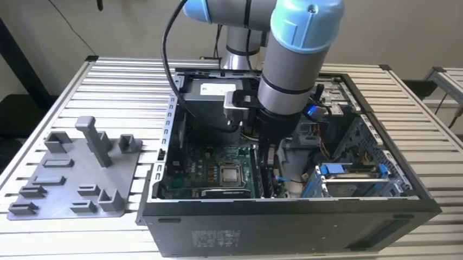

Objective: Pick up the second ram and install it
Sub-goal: 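Press down the second ram until it locks into place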

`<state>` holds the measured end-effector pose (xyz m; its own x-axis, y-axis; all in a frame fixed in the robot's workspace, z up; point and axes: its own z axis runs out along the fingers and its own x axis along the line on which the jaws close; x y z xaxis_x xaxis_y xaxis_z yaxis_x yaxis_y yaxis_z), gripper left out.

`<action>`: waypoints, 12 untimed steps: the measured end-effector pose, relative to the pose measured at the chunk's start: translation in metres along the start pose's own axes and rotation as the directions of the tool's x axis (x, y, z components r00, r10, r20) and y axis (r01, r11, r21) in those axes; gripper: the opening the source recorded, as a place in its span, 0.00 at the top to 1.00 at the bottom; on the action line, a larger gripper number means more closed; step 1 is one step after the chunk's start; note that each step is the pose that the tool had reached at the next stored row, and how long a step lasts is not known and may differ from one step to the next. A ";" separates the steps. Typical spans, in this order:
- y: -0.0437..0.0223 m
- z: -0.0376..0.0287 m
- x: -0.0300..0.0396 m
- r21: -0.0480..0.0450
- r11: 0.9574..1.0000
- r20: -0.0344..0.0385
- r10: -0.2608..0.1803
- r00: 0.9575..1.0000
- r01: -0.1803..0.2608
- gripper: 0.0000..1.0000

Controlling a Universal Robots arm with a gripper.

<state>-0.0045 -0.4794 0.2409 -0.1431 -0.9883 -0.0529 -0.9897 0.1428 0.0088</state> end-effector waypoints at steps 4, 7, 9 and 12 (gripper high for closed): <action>0.0001 -0.0183 -0.0009 -0.001 1.000 0.000 0.000 1.000 0.000 0.89; 0.0003 -0.0319 -0.0016 -0.001 1.000 0.000 0.000 1.000 0.000 0.89; 0.0003 -0.0397 -0.0020 -0.001 1.000 -0.001 0.000 1.000 0.000 0.89; 0.0003 -0.0406 -0.0021 -0.001 1.000 0.000 0.000 1.000 0.000 0.89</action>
<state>-0.0045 -0.4794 0.2816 -0.1431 -0.9883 -0.0528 -0.9897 0.1427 0.0099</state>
